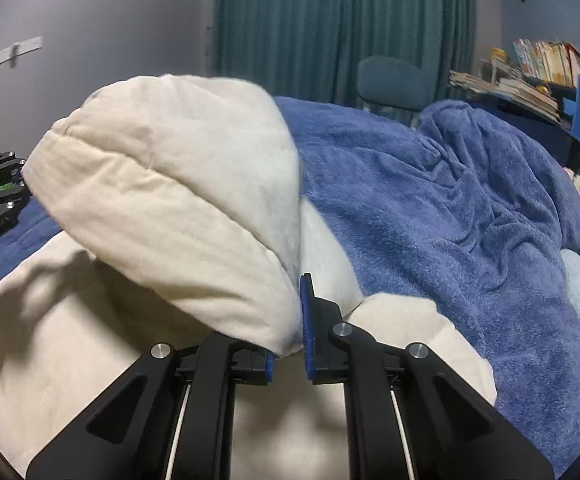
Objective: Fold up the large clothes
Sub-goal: 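Grasp the hood rim with the right tool and lift it, then fold the hood down onto the jacket body with the right tool and release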
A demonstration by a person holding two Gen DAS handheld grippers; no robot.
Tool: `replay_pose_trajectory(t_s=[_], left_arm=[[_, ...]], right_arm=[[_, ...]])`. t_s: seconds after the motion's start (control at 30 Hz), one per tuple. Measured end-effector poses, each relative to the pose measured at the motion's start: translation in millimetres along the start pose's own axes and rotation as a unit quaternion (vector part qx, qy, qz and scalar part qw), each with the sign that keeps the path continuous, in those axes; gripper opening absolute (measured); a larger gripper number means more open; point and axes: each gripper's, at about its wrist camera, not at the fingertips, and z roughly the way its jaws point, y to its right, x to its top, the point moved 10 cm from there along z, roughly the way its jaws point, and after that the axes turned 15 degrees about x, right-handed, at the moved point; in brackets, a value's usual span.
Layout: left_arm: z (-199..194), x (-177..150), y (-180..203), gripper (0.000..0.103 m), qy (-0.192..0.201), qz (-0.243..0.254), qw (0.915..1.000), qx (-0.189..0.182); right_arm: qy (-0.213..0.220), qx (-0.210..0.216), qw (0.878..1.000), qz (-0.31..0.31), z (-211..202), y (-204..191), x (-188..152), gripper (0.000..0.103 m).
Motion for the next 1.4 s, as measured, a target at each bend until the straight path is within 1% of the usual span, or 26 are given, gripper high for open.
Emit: replay_pose_trajectory(t_s=[0.07,0.17,0.2,0.23,0.33,0.4,0.43,0.47,0.53,0.63,0.77,0.8,0.83,0.87,0.9,0.93,0.97,1.0,1.07,1.13,1.17,1.2,1.23,1.27,1.33,1.4], left_arm=[[-12,-14,4,0.008,-0.005,0.006,0.9999,-0.008],[-3,-52,18,0.008,-0.056,0.007,0.9980,-0.029],[5,-65,20,0.008,-0.069,0.010,0.9973,-0.023],[9,-72,22,0.009,-0.078,0.006,0.9966,-0.027],[18,-83,18,0.013,-0.100,-0.019,0.9940,-0.037],[16,-84,15,0.031,-0.105,-0.021,0.9935,-0.038],[15,-84,11,0.066,-0.108,-0.021,0.9932,-0.039],[9,-84,10,0.083,-0.104,-0.024,0.9935,-0.038],[-9,-79,7,0.083,-0.085,-0.030,0.9945,-0.053],[-24,-63,2,0.083,-0.080,-0.053,0.9925,-0.076],[-38,-14,10,0.082,-0.049,-0.096,0.9861,-0.126],[-39,4,17,0.081,-0.036,-0.104,0.9837,-0.143],[-39,13,22,0.076,-0.029,-0.106,0.9823,-0.152],[-38,24,32,0.067,-0.022,-0.103,0.9818,-0.158],[-32,34,40,0.062,-0.015,-0.096,0.9827,-0.158],[-26,40,50,0.050,-0.014,-0.091,0.9826,-0.161],[-22,42,56,0.043,-0.017,-0.086,0.9825,-0.165],[-17,41,64,0.041,-0.023,-0.075,0.9834,-0.163],[4,27,75,0.038,-0.048,-0.047,0.9869,-0.147],[22,0,75,0.034,-0.083,-0.039,0.9863,-0.137],[31,-13,74,0.033,-0.102,-0.038,0.9847,-0.136],[40,-28,70,0.033,-0.121,-0.038,0.9830,-0.132],[47,-39,68,0.033,-0.132,-0.038,0.9821,-0.129],[53,-51,65,0.033,-0.144,-0.037,0.9807,-0.126],[59,-66,60,0.033,-0.156,-0.051,0.9773,-0.134],[59,-74,58,0.033,-0.159,-0.062,0.9745,-0.146]], right_arm=[[-0.012,0.008,0.999,-0.029,-3,-14,-10,0.011],[-0.041,0.005,0.997,-0.067,7,-30,-25,0.011],[-0.048,0.005,0.997,-0.068,11,-32,-27,0.011],[-0.062,0.010,0.996,-0.063,20,-33,-31,0.011],[-0.085,0.017,0.995,-0.057,35,-33,-35,0.011],[-0.088,0.017,0.994,-0.054,39,-30,-35,0.011],[-0.088,0.018,0.995,-0.049,40,-28,-34,0.011],[-0.085,0.018,0.995,-0.045,39,-26,-33,0.011],[-0.079,0.024,0.996,-0.032,37,-23,-32,0.011],[-0.077,0.026,0.996,-0.033,37,-22,-32,0.013],[-0.082,0.020,0.995,-0.045,37,-28,-33,0.019],[-0.082,0.022,0.995,-0.046,36,-30,-33,0.024],[-0.081,0.030,0.995,-0.047,35,-32,-33,0.028],[-0.081,0.036,0.995,-0.049,34,-35,-34,0.034],[-0.080,0.038,0.995,-0.055,33,-38,-34,0.035],[-0.081,0.036,0.994,-0.063,33,-40,-36,0.035],[-0.082,0.035,0.994,-0.069,34,-41,-36,0.035],[-0.083,0.038,0.993,-0.069,34,-42,-37,0.035],[-0.081,0.049,0.994,-0.060,34,-41,-38,0.035],[-0.078,0.071,0.993,-0.046,32,-41,-37,0.037],[-0.078,0.084,0.993,-0.041,31,-41,-37,0.043],[-0.077,0.109,0.991,-0.035,29,-44,-35,0.054],[-0.071,0.133,0.988,-0.032,25,-48,-33,0.061],[-0.062,0.141,0.988,-0.033,21,-50,-29,0.065],[-0.048,0.136,0.989,-0.029,17,-47,-17,0.065],[-0.043,0.116,0.992,-0.019,20,-39,-6,0.065]])
